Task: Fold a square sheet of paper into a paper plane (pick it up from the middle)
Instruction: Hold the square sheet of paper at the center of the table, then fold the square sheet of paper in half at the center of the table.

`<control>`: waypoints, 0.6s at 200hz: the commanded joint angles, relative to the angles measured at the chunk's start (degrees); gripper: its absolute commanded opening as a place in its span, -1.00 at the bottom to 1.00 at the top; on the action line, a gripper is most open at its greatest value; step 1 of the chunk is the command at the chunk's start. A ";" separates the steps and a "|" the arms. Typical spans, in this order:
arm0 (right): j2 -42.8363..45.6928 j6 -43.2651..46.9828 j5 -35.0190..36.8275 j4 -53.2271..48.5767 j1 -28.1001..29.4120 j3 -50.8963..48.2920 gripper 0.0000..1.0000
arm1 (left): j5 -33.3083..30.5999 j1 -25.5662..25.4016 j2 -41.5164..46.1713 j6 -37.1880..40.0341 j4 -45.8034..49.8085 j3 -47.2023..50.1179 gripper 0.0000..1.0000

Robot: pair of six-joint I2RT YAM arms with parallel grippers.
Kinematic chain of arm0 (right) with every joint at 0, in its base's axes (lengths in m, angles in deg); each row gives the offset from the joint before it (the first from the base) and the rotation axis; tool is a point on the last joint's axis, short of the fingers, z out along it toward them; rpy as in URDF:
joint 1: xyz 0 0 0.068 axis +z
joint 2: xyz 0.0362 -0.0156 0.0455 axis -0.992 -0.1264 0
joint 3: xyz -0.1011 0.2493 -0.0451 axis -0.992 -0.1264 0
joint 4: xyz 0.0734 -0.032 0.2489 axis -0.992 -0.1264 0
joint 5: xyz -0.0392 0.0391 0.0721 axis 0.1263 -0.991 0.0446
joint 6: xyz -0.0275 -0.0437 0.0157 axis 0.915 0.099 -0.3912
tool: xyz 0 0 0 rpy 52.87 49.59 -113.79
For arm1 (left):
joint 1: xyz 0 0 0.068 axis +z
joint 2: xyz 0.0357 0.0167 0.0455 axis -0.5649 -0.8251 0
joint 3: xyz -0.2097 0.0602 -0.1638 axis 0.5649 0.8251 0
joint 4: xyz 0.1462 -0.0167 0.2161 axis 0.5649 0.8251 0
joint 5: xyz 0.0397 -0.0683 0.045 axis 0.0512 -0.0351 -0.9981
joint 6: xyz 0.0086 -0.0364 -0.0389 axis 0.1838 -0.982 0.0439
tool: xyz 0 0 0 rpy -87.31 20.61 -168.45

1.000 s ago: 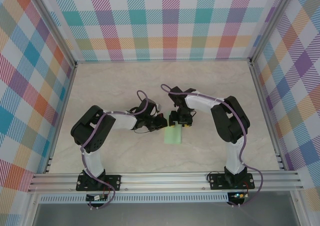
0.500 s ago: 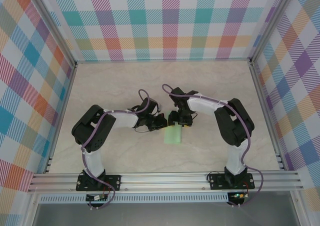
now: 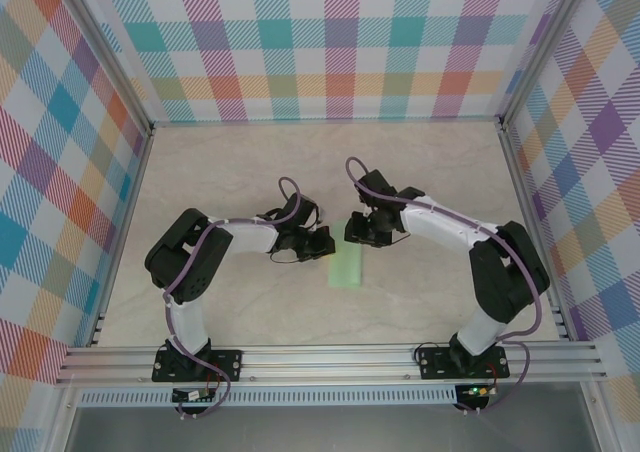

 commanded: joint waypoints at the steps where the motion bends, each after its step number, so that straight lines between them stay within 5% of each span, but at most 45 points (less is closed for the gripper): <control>1: -3.20 -1.84 -6.12 6.00 0.04 -0.97 -0.51 | -6.83 -0.36 -4.75 0.49 10.09 1.61 -1.00; 33: -6.19 -1.57 -9.84 8.91 0.13 -0.95 -0.70 | -6.89 -0.36 -5.23 0.01 11.52 0.73 -1.00; 120: -11.01 1.54 -5.13 6.31 0.00 -2.32 -0.75 | -8.57 -0.36 -6.52 -1.61 16.42 -0.57 -1.00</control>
